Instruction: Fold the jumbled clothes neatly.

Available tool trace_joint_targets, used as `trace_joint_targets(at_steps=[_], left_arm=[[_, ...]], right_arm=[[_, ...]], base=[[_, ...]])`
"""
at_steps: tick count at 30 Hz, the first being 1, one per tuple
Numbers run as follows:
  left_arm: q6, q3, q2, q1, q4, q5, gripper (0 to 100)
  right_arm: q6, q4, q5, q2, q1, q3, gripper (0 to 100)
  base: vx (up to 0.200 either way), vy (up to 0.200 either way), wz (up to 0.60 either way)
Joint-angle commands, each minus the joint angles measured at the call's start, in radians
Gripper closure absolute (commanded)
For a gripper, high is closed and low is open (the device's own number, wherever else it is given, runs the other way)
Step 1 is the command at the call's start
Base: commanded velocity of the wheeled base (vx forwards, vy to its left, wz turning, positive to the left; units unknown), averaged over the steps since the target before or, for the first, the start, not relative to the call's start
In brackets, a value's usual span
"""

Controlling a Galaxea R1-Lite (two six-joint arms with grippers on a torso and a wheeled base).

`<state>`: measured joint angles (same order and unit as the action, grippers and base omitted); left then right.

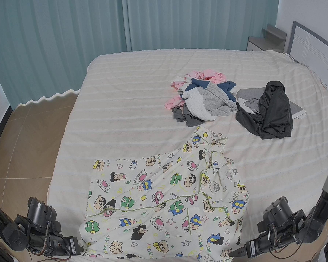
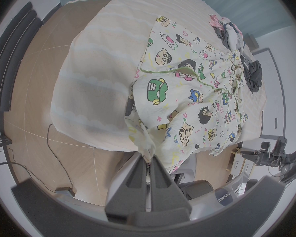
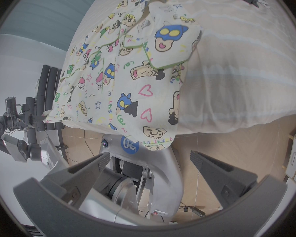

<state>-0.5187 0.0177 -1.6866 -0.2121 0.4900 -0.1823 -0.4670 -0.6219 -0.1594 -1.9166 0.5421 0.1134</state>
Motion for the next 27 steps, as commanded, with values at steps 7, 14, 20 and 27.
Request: trace_joint_targets(at_steps=[7,14,20,27], left_arm=[[-0.049,-0.016,0.082,0.016,-0.008,0.001,100],[-0.049,-0.016,0.079,0.016,-0.011,0.001,100],[-0.050,-0.016,0.077,0.016,-0.013,0.000,100],[-0.050,-0.016,0.077,0.017,-0.013,0.000,100]], right_arm=[[0.007,-0.214,0.047,-0.279,0.027,0.008,0],[0.005,-0.225,0.107,-0.314,0.070,0.012,0],[-0.001,-0.272,0.126,-0.325,0.101,0.054,0],[-0.002,-0.274,0.132,-0.349,0.108,0.081,0]], base=[[0.000,0.000,0.00],[0.000,0.000,0.00],[0.000,0.000,0.00],[0.000,0.000,0.00]])
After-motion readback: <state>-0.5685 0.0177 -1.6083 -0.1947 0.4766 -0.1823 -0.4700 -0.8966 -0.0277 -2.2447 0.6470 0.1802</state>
